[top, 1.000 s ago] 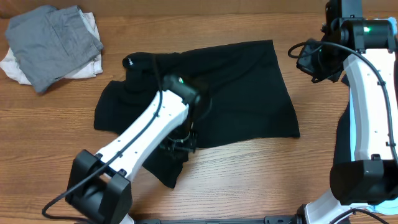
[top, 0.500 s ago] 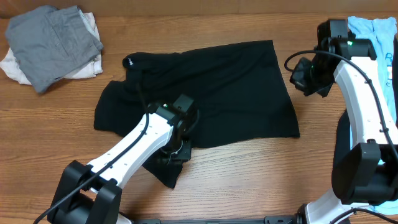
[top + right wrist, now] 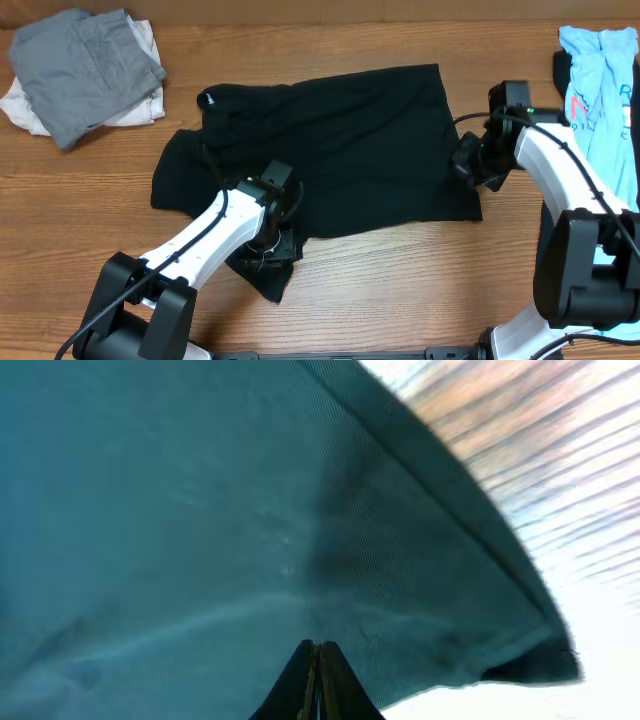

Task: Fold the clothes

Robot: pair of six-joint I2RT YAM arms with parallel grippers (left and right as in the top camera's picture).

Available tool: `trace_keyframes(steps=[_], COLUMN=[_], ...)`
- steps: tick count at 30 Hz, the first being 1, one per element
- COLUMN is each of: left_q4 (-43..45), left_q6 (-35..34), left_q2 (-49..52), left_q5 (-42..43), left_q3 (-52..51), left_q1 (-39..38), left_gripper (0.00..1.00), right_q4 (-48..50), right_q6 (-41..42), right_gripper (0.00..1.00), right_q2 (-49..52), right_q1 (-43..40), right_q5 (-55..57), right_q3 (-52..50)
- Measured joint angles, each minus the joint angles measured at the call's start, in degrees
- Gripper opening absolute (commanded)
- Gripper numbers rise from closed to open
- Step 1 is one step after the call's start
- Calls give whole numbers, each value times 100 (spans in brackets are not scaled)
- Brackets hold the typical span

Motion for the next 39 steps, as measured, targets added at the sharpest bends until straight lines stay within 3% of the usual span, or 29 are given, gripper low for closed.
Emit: trace_keyframes(steps=[14, 32, 39], left_q4=[203, 166, -334], left_q6=[-15, -170, -450], left_q2=[105, 59, 109], left_q5=[125, 588, 450], left_q3=[-564, -1043, -1244], left_q1=[0, 33, 356], left_gripper=[7, 4, 4], right_q4=[918, 925, 881], right_q6=[442, 638, 649], right_gripper=[4, 4, 4], right_q2=[0, 0, 0], right_q1=[0, -11, -319], right_q5=[-232, -229, -229], right_q3=[-1182, -1209, -1211])
